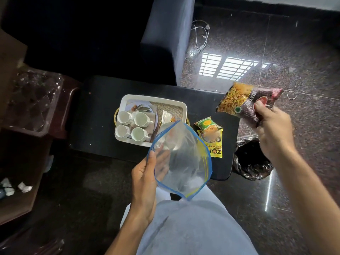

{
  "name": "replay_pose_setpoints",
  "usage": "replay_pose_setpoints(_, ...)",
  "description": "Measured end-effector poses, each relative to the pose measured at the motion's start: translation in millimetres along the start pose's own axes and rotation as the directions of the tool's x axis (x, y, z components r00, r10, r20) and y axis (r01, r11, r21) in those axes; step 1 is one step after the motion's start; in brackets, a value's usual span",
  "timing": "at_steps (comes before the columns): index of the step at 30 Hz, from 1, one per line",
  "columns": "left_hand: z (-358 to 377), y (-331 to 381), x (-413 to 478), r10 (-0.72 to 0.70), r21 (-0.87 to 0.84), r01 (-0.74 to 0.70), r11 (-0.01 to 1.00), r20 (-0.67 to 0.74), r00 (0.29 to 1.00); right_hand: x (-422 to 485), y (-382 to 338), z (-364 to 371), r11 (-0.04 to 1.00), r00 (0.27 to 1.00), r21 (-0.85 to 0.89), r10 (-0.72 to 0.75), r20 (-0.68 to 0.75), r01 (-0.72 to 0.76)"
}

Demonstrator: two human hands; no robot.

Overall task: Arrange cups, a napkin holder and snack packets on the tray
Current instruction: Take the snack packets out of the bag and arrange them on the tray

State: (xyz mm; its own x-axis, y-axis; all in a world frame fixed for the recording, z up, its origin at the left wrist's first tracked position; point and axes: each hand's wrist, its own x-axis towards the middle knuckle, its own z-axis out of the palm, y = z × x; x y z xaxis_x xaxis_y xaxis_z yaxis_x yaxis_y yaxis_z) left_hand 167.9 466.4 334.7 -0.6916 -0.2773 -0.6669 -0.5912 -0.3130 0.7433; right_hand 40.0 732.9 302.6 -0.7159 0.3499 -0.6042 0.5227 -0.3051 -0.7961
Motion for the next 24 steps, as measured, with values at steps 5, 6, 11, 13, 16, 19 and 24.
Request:
replay_pose_setpoints(5,7,-1,1,0.012,0.024,-0.012,1.0,0.001,1.0,80,65,19,0.961,0.917,0.202,0.244,-0.316,-0.187)
replay_pose_setpoints(6,8,-1,1,0.011,0.03,-0.011,0.999,0.003,1.0,92,76,23,0.947,0.89,0.236,0.29,-0.352,-0.216)
replay_pose_setpoints(11,11,-3,-1,0.006,0.078,-0.006,0.997,-0.007,1.0,131,116,31,0.893,0.771,0.323,0.438,-0.462,-0.313)
replay_pose_setpoints(13,11,-2,-2,0.002,0.089,-0.001,0.996,-0.01,1.0,136,125,29,0.853,0.738,0.392,0.504,-0.448,-0.345)
replay_pose_setpoints(16,11,-3,-1,-0.014,0.089,0.016,0.996,-0.023,1.0,138,137,28,0.862,0.731,0.295,0.506,-0.458,-0.411)
replay_pose_setpoints(19,12,-3,1,-0.02,0.097,0.023,0.995,-0.032,0.999,143,147,28,0.862,0.716,0.239,0.505,-0.482,-0.447)
replay_pose_setpoints(24,15,-5,2,-0.028,0.105,0.031,0.994,-0.034,0.999,138,162,12,0.839,0.792,0.061,0.532,-0.3,-0.54)
